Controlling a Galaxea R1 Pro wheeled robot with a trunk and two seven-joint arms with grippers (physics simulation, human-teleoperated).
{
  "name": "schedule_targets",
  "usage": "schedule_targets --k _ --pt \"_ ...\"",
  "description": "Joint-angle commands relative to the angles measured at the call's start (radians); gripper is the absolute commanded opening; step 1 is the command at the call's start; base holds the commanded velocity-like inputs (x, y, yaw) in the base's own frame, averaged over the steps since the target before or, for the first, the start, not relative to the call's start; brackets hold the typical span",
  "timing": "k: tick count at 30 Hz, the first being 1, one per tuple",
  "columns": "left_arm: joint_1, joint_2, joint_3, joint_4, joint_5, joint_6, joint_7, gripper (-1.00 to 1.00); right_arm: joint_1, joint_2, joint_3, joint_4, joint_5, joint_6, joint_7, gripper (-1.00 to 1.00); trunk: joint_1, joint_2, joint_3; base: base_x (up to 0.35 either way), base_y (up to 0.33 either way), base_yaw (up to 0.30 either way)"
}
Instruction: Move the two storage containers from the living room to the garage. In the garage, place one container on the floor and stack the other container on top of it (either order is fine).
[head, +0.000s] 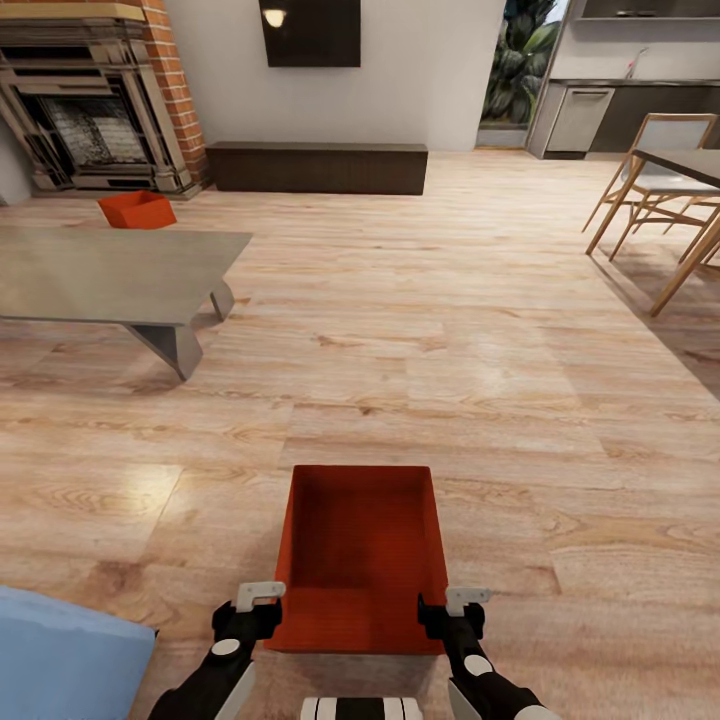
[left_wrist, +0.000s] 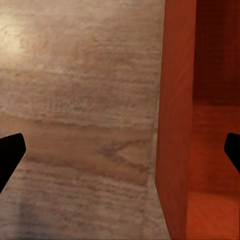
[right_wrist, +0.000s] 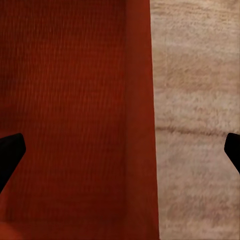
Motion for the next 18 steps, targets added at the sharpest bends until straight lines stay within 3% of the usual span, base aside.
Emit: schedule_targets --k 1,18 --pt "0.0 0.0 -0.008 -0.001 0.01 0.0 0.009 1.0 -0.001 0.0 0.006 0.001 0.004 -0.001 -0.009 1.0 0.0 0.0 -0.001 0.0 0.0 0.0" --pt "0.0 -0.007 -0.01 -0.021 0.01 0.001 0.018 1.0 -0.001 0.001 0.006 0.001 0.012 -0.001 -0.01 1.0 0.0 0.0 -0.001 0.0 0.0 0.0"
